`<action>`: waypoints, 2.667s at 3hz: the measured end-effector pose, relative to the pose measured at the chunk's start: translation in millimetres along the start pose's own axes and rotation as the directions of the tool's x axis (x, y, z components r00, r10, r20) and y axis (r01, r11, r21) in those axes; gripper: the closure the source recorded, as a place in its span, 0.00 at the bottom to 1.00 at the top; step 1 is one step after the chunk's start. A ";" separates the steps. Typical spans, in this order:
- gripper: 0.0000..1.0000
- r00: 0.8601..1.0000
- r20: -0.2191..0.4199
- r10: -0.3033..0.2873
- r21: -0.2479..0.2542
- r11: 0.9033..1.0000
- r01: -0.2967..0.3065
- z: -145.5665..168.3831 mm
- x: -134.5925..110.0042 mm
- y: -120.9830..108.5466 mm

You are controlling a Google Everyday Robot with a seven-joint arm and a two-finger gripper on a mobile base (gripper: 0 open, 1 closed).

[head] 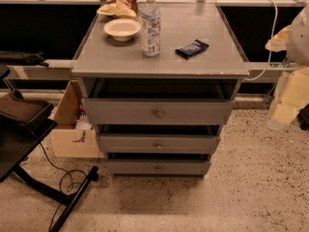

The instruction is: Open bottom drawer

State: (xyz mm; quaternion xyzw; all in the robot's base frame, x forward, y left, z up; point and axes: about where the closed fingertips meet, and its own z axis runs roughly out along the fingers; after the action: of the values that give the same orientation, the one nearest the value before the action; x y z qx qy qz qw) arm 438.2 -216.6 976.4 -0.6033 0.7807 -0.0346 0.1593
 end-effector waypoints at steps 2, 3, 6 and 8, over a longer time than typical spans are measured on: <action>0.00 1.000 -0.014 -0.020 -0.003 1.000 0.020 41.1 -2.6 15.9; 0.00 0.997 -0.027 -0.069 -0.014 0.998 0.069 92.0 8.9 41.7; 0.00 0.997 -0.044 -0.058 -0.220 0.974 0.046 382.2 102.8 136.2; 0.00 0.995 -0.030 -0.093 -0.200 0.976 0.085 410.5 95.9 138.5</action>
Offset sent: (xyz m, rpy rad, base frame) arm -0.0110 0.0192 -0.1336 -0.0493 0.0833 0.0382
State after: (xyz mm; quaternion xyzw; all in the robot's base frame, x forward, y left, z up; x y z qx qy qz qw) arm 407.2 -214.0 533.7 -0.6498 0.7553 0.0246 0.0814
